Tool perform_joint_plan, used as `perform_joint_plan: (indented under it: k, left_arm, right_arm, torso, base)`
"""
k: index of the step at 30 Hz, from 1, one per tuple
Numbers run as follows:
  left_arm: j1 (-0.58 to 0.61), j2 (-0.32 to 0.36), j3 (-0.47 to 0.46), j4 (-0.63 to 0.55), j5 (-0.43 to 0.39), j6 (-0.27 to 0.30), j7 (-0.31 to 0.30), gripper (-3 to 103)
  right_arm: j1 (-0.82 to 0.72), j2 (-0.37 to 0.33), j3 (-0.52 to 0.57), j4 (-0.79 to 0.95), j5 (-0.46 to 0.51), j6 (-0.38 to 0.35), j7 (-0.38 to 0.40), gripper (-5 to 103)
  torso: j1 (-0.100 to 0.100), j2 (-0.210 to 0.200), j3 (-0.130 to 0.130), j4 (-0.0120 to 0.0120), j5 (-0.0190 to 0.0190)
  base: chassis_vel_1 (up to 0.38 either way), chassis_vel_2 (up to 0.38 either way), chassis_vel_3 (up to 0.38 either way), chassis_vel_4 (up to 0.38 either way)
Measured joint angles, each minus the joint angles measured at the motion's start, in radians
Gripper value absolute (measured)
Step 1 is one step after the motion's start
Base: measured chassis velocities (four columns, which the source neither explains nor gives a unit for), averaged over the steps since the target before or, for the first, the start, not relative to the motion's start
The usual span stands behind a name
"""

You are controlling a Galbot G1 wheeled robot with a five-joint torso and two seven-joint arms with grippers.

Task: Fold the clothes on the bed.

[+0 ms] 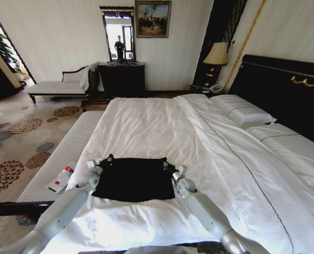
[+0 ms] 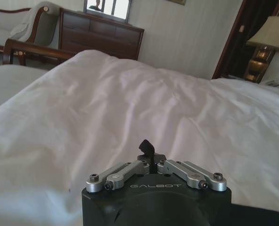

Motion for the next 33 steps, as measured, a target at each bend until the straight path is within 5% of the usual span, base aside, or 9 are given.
perform_joint_plan:
  k: [11,24,33]
  left_arm:
    - [0.008,0.101,-0.093,-0.248,-0.056,-0.008,-0.092,2]
    - [0.078,0.165,-0.155,-0.453,-0.054,-0.059,-0.188,2]
    - [0.235,0.194,-0.295,-0.585,-0.063,-0.044,-0.212,2]
  right_arm:
    - [-0.014,-0.103,0.038,0.263,-0.054,-0.019,0.151,2]
    - [-0.057,-0.205,0.076,0.488,-0.076,-0.034,0.208,2]
    - [-0.139,-0.276,0.141,0.66,-0.028,-0.076,0.245,2]
  torso:
    - [0.0,0.0,0.0,0.0,0.0001]
    - [0.0,0.0,0.0,-0.0001,0.0001]
    - [0.0,0.0,0.0,-0.0001,0.0002]
  base:
    - [0.0,0.0,0.0,0.0]
    - [0.0,0.0,0.0,0.0]
    - [0.0,0.0,0.0,0.0]
